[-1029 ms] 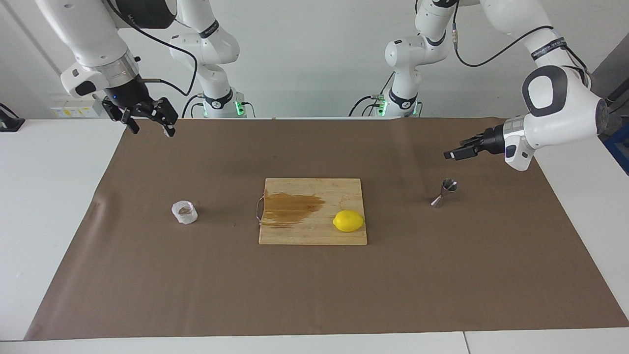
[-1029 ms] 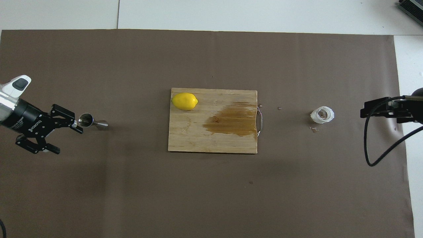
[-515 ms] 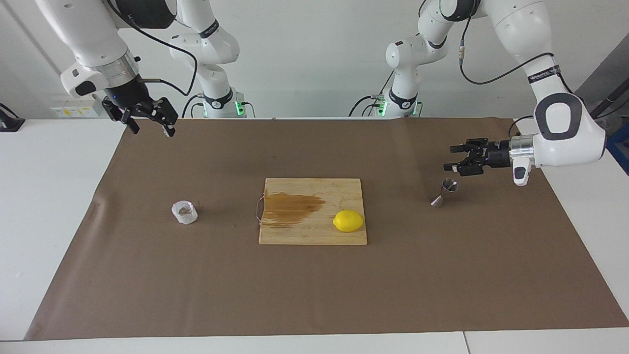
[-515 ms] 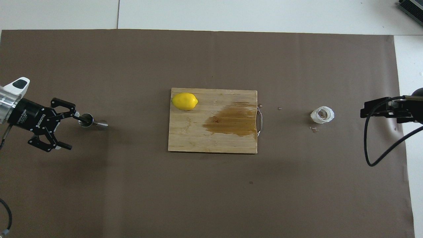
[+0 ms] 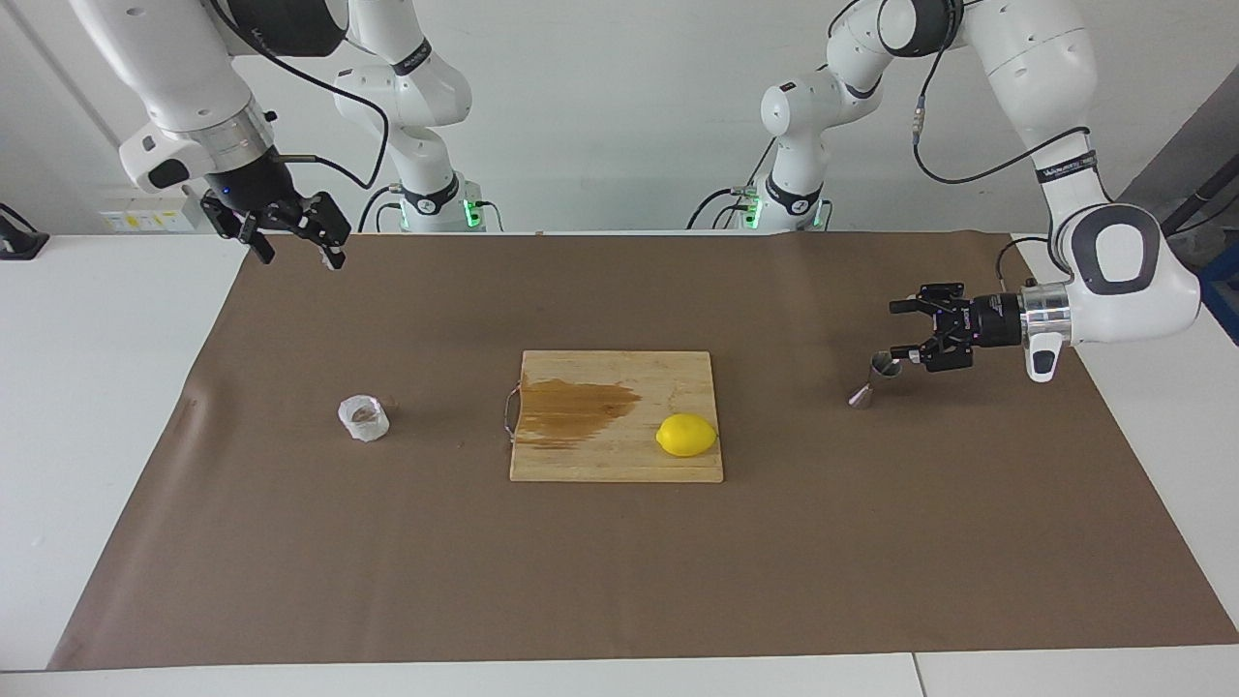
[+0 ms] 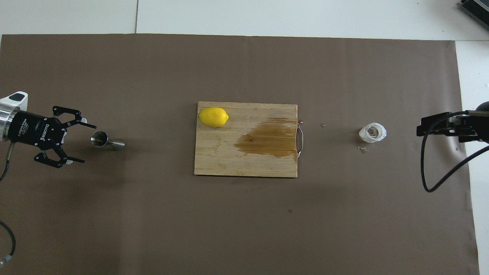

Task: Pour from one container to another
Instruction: 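Close the left gripper around the steel cup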

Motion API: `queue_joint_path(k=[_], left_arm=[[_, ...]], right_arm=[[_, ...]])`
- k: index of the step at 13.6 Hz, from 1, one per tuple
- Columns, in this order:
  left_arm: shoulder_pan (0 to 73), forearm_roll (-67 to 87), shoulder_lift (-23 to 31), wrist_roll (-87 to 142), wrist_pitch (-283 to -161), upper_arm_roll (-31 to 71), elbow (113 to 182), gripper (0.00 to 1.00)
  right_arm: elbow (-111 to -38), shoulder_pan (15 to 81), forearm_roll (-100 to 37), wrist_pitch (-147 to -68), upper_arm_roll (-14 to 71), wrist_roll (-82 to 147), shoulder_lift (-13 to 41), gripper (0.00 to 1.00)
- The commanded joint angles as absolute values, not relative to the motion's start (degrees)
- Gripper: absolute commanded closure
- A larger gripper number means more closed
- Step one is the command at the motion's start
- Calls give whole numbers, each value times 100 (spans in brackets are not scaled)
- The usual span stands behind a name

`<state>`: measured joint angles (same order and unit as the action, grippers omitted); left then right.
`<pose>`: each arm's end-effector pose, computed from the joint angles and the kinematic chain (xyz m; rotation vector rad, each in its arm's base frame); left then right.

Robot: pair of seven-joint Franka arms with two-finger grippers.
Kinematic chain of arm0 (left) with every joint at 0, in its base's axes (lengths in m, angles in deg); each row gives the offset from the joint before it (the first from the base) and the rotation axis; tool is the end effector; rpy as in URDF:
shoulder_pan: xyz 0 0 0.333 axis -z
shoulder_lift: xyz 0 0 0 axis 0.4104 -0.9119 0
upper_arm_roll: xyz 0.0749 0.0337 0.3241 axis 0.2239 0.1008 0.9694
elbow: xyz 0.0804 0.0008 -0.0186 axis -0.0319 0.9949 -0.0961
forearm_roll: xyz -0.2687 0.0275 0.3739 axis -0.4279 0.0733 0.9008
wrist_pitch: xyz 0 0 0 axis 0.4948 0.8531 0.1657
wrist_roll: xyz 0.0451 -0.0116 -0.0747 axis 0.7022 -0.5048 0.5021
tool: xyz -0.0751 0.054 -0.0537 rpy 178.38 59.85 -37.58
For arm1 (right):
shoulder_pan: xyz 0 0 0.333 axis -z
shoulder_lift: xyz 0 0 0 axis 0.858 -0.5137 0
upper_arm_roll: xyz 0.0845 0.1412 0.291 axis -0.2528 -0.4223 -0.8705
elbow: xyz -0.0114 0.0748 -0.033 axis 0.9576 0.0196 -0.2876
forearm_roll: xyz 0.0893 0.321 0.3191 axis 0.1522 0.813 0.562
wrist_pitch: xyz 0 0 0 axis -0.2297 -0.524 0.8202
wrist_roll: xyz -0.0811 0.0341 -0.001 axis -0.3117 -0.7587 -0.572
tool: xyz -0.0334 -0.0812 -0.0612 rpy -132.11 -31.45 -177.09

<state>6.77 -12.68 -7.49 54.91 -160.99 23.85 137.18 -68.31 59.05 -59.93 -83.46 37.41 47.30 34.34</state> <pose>0.6414 0.1148 0.3495 1.8417 1.2866 -1.0848 0.5998 -0.0136 0.6262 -3.0901 0.2368 -0.0041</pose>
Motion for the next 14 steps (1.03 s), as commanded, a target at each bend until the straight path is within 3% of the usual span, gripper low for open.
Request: queue_joint_path(k=[1,14], left_arm=[[551,-1488,-1127,5672,-16137,2338,13550,0],[454,-1884,-1532,5663,-16541,2320,13533,0]], right_arm=[[-6963,5953,-5870,-8366,3725,4659,3563,0],[-6963,5953,-5870,-8366,3725,4650,3564,0]])
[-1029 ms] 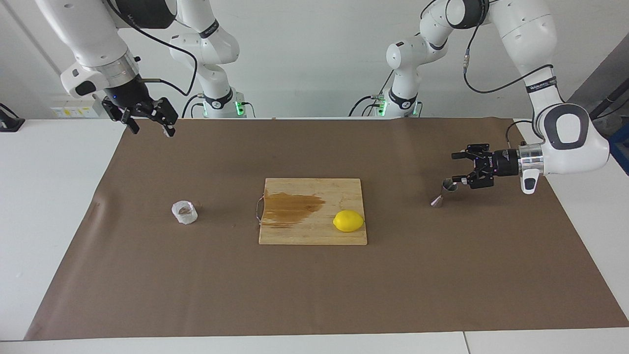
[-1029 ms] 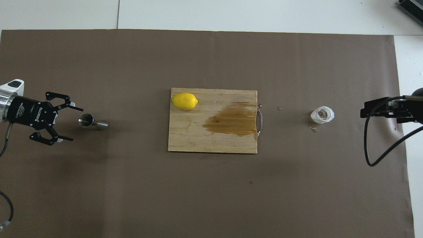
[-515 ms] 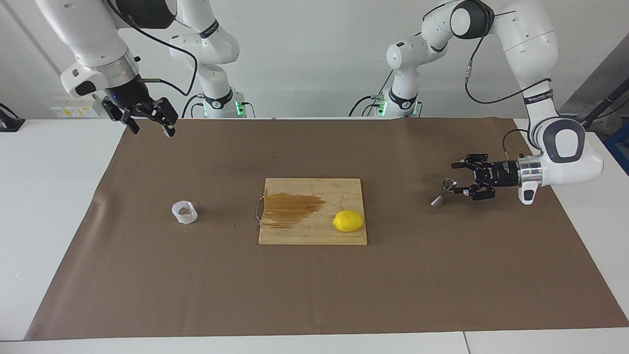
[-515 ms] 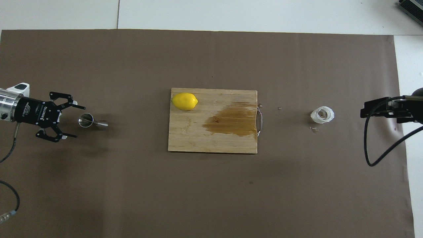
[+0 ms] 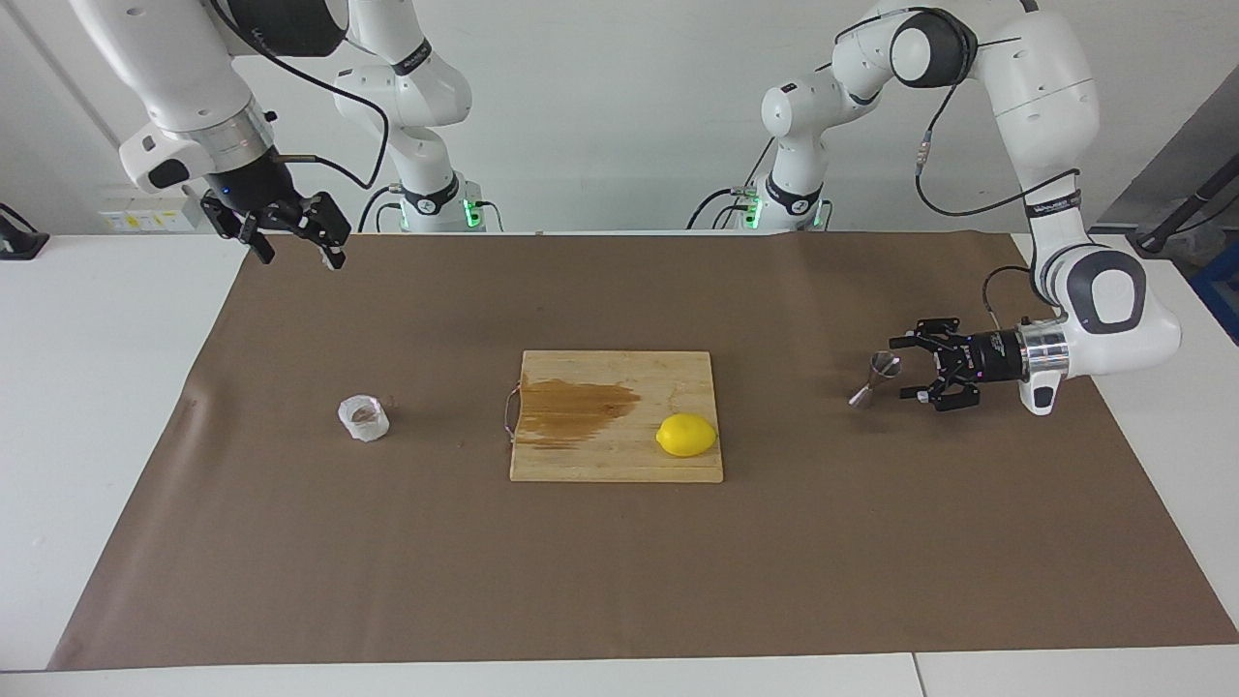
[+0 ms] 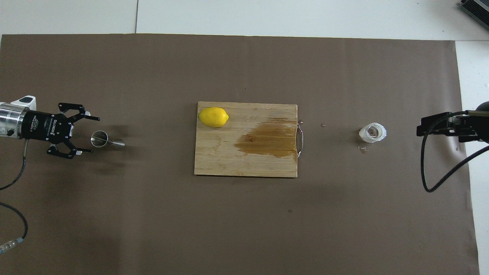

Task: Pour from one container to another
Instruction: 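Close the left gripper around the steel cup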

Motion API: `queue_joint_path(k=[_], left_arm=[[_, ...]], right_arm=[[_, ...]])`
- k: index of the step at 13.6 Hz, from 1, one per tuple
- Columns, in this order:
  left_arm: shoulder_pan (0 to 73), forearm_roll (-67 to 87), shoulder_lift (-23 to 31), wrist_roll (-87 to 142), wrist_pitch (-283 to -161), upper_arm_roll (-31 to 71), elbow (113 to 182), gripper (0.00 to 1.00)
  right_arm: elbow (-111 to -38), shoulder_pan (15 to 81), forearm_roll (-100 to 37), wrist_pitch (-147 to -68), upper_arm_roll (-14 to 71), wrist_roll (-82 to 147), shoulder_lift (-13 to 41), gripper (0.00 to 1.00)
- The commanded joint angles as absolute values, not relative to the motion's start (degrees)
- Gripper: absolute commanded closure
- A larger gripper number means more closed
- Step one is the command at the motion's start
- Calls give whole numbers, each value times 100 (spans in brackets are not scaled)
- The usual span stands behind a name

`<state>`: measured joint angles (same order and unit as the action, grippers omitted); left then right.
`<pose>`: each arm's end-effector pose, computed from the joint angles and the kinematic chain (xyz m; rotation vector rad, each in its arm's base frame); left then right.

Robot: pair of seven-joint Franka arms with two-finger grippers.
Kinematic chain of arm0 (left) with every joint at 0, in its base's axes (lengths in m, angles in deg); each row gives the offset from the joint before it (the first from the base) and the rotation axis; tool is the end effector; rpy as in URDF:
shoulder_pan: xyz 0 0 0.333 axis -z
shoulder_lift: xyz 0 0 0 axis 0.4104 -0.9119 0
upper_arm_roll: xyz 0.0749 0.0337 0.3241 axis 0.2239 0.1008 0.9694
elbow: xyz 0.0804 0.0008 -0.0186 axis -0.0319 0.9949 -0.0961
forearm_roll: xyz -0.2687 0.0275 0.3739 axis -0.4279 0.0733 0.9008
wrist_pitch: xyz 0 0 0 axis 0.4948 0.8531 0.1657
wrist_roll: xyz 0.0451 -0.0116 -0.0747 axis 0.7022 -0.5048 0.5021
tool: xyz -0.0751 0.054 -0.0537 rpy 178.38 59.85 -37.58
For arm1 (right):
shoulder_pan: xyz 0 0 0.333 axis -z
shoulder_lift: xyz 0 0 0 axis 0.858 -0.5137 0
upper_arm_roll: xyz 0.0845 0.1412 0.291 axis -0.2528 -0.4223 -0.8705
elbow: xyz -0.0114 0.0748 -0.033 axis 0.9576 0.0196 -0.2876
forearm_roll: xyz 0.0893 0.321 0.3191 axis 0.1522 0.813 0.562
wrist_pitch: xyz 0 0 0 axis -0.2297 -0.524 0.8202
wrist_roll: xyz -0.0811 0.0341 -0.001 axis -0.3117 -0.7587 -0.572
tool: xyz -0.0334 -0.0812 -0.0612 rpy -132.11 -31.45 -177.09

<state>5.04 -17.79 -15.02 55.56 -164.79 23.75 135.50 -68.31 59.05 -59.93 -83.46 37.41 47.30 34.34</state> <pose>0.6568 0.1361 0.2810 1.6765 1.3650 -1.0973 0.5998 -0.0136 0.6262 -3.0901 0.2368 -0.0041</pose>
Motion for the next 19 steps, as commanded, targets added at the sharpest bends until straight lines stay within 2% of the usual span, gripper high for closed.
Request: queue_joint_path(k=[1,12,17,19], left_arm=[[454,-1893,-1532,5663,-16558,2320,13559,0],[472,-2095,-1532,5619,-16708,2320,13770,0],[472,-2086,-1532,5628,-16699,2320,13779,19],[472,-2086,-1532,5628,-16699,2320,13779,35]], right_arm=[[-6963,5953,-5870,-8374,3725,4650,3564,0],[-6963,5953,-5870,-8374,3725,4650,3564,0],[-6963,5953,-5870,-8374,3725,4650,3564,0],[-6963,5953,-5870,-8366,3725,4650,3564,0]])
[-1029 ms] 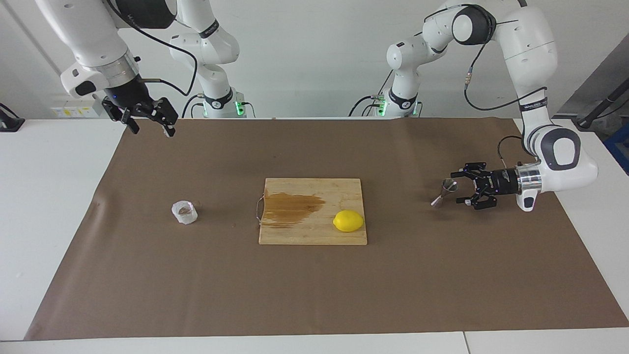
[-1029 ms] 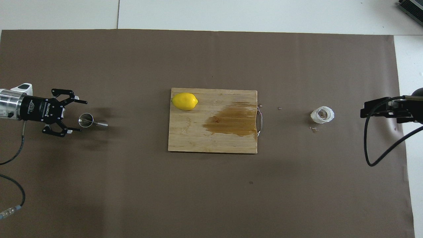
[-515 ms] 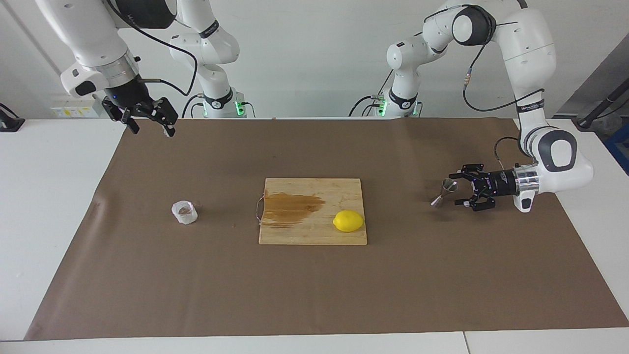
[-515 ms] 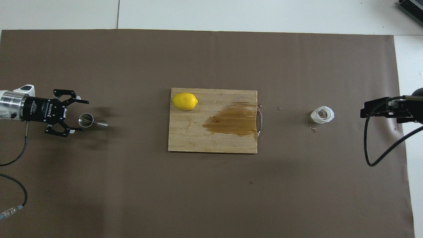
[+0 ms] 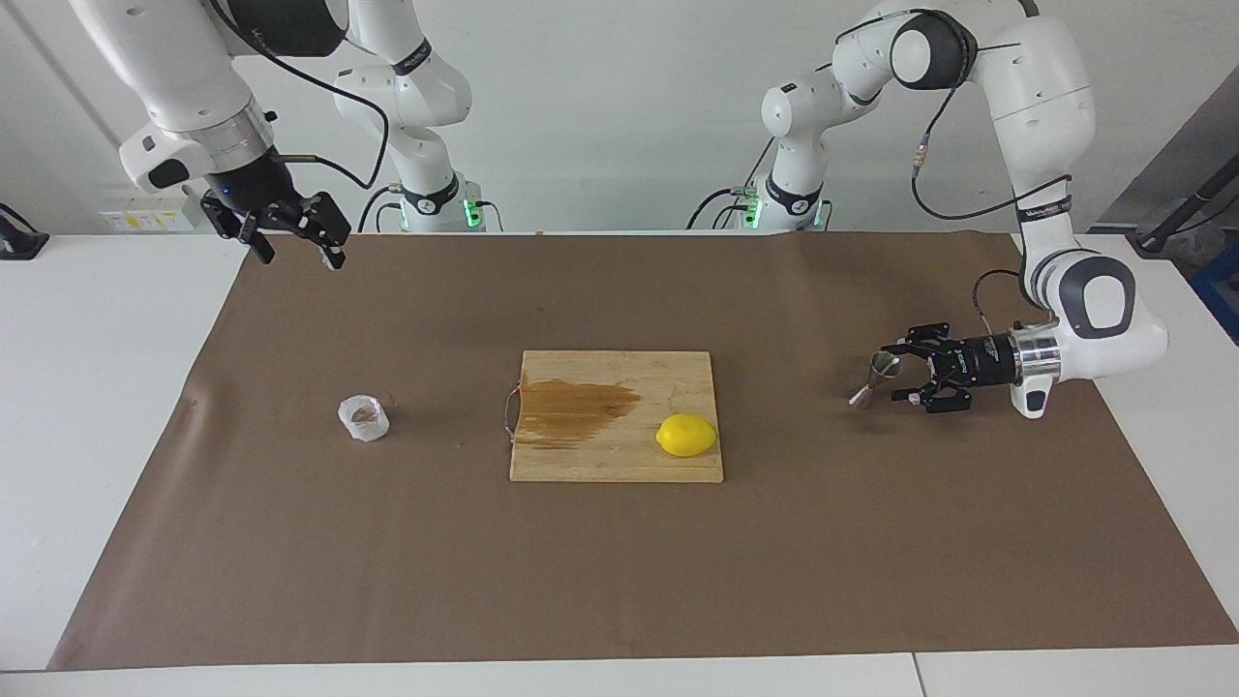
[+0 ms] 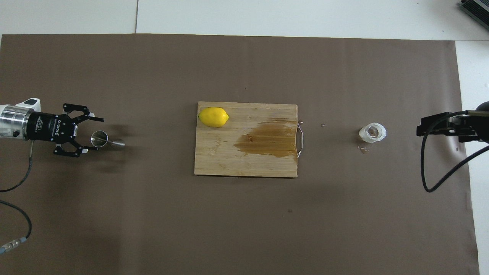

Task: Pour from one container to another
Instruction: 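Close the left gripper around the steel cup, then lift the steel cup with the left gripper over the cutting board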

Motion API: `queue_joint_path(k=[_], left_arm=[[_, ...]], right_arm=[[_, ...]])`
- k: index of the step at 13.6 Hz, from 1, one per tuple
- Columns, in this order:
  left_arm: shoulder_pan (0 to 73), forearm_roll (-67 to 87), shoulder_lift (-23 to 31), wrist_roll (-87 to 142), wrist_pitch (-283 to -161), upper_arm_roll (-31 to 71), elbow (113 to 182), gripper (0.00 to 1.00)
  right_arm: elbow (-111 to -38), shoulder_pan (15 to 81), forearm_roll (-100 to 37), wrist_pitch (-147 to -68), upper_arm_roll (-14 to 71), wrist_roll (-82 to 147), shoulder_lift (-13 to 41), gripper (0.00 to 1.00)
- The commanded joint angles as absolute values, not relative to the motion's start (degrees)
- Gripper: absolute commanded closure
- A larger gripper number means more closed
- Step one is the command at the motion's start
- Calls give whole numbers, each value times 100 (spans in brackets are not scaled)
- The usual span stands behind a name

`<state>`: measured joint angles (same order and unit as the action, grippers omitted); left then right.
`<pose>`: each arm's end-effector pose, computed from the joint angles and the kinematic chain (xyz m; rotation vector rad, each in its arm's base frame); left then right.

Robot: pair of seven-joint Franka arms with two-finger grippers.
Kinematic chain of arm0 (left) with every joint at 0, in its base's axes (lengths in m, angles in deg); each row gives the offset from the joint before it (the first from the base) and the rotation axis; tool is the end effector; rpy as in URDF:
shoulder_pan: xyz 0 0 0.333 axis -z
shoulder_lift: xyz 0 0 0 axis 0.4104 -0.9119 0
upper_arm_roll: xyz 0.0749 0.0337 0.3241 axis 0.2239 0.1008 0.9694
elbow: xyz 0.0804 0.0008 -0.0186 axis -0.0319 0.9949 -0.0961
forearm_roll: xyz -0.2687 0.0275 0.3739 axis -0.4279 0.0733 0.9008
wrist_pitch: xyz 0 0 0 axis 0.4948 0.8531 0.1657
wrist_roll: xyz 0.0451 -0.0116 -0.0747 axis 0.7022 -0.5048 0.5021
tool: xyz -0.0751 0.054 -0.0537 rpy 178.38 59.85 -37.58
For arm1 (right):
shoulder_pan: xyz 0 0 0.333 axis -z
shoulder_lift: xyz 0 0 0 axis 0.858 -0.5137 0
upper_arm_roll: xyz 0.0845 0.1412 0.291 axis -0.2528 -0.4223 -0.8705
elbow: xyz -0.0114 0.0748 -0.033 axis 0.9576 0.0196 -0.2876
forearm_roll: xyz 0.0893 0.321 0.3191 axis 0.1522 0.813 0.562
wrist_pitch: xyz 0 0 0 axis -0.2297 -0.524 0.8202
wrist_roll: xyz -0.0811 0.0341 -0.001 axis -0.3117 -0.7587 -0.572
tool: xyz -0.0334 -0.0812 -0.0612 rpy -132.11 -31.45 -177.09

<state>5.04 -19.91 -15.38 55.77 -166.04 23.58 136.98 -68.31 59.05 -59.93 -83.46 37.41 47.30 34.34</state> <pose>0.6542 0.1320 0.2679 1.6236 1.3796 -1.1039 0.5998 -0.0136 0.6262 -3.0901 0.2368 -0.0041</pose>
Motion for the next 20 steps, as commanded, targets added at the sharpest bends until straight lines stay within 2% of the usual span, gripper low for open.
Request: queue_joint_path(k=[1,5,7,10,16,20], left_arm=[[472,-2086,-1532,5628,-16690,2320,13779,46],[472,-2086,-1532,5637,-16682,2320,13770,79],[480,-2086,-1532,5628,-16682,2320,13770,83],[472,-2086,-1532,5628,-16638,2294,13761,99],[551,-2437,-1427,5812,-16251,2119,13743,100],[1059,-2989,-848,6233,-16408,2013,14102,100]], right_arm=[[-6963,5953,-5870,-8366,3725,4650,3564,0],[-6963,5953,-5870,-8366,3725,4659,3564,0],[-6963,5953,-5870,-8374,3725,4659,3564,0],[-6963,5953,-5870,-8366,3725,4659,3564,0],[-6963,5953,-5870,-8374,3725,4650,3564,0],[-6963,5953,-5870,-8366,3725,4650,3564,0]])
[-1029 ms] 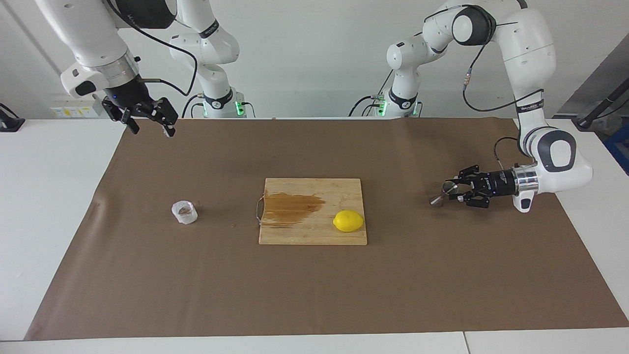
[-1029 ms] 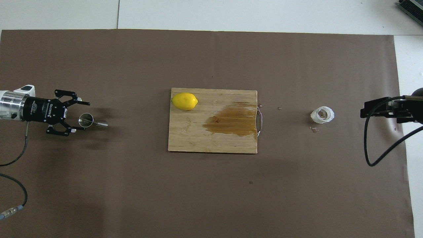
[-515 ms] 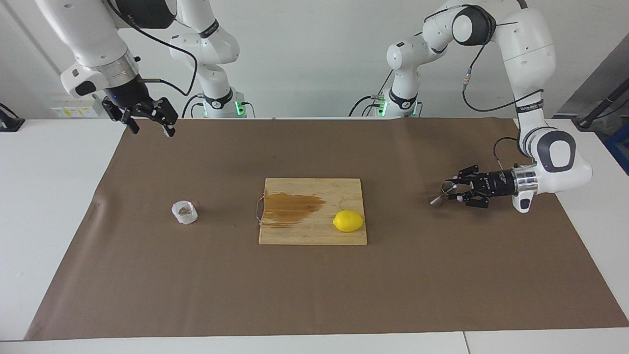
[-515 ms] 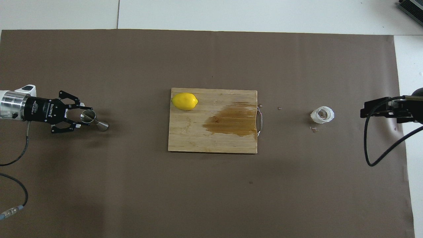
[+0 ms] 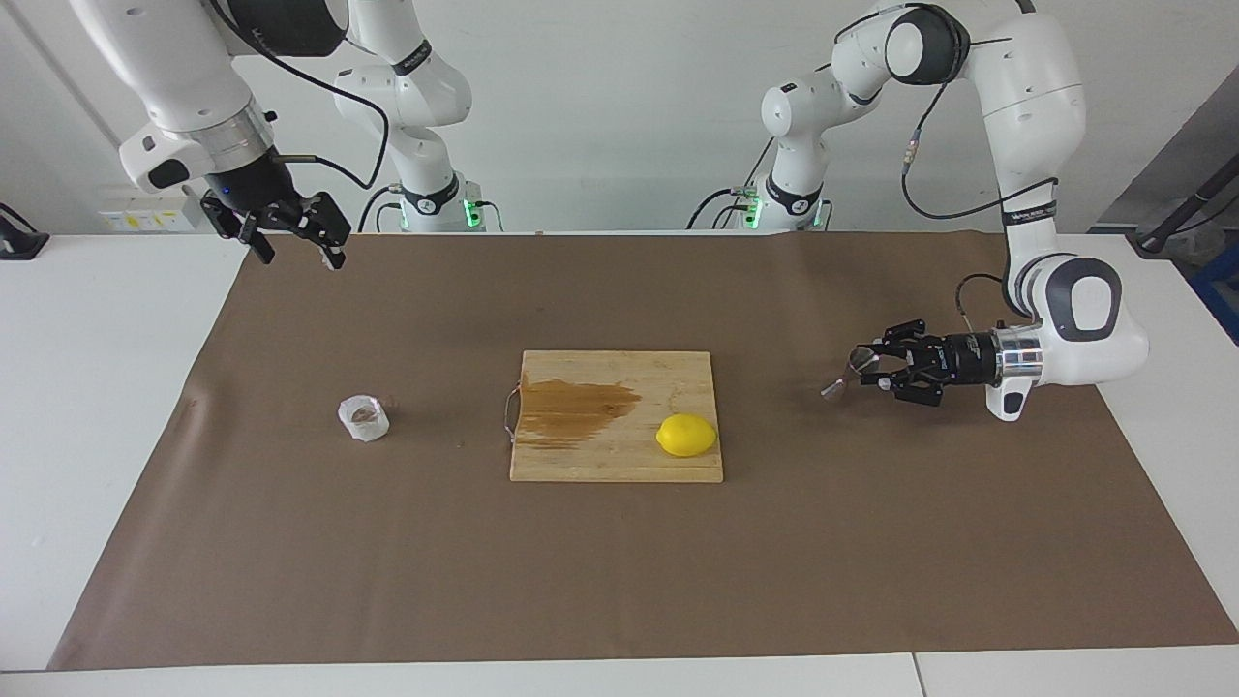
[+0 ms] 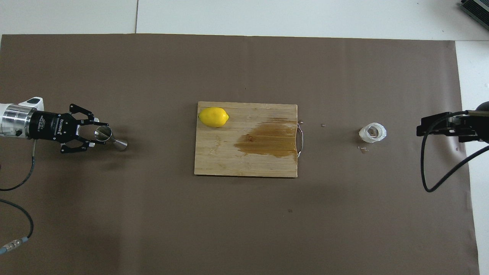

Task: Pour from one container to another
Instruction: 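Lift the steel cup with the left gripper over the cutting board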

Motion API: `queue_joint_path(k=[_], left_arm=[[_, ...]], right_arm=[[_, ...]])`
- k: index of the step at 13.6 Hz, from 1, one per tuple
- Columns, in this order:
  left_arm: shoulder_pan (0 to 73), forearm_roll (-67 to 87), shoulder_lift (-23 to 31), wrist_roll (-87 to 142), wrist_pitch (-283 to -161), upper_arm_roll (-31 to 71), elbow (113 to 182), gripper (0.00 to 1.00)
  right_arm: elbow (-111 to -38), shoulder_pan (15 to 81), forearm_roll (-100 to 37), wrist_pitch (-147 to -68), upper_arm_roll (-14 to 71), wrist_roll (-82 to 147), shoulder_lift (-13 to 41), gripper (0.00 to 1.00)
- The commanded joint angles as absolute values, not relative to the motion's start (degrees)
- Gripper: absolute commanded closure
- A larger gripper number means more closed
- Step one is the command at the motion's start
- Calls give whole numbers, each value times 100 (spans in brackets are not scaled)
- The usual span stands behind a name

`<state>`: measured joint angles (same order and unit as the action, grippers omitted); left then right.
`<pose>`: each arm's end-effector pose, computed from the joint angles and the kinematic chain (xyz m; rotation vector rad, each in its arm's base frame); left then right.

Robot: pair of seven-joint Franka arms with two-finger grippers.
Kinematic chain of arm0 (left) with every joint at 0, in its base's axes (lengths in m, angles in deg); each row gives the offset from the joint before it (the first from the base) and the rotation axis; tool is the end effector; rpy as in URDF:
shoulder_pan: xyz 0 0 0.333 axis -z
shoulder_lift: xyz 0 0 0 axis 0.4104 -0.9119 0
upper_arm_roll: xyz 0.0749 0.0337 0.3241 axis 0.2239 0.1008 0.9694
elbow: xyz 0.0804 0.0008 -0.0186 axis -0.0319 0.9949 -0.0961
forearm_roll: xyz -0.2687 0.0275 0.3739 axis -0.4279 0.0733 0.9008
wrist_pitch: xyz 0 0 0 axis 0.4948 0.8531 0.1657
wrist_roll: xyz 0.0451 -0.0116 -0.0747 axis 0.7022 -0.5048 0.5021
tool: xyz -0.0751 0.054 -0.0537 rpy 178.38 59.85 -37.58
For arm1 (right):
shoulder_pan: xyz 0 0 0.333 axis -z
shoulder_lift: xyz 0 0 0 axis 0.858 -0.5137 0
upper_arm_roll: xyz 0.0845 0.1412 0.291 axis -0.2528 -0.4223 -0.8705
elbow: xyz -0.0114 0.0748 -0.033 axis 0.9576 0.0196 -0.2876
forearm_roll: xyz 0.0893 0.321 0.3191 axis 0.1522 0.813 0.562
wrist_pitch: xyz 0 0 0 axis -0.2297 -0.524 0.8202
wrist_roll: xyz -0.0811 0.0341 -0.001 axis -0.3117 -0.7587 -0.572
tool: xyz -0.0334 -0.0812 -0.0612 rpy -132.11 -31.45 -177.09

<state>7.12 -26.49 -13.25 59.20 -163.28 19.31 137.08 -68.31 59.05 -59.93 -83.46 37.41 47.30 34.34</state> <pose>0.6695 0.0543 0.3073 1.5672 1.2496 -1.1984 0.5998 -0.0136 0.6262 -3.0901 0.2368 -0.0041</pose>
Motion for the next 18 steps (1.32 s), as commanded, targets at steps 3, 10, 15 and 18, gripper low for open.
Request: queue_joint_path(k=[3,10,15,18], left_arm=[[1464,-3525,-443,6515,-16707,2013,14533,100],[2956,-5019,550,6797,-18857,2013,15518,100],[4379,-6661,622,6692,-20685,2013,15835,100],[4935,-7429,464,6280,-21216,2013,15835,100]], right_arm=[[-6963,5953,-5870,-8374,3725,4650,3564,0],[-6963,5953,-5870,-8366,3725,4650,3564,0],[-6963,5953,-5870,-8374,3725,4650,3564,0],[-6963,5953,-5870,-8366,3725,4659,3564,0]])
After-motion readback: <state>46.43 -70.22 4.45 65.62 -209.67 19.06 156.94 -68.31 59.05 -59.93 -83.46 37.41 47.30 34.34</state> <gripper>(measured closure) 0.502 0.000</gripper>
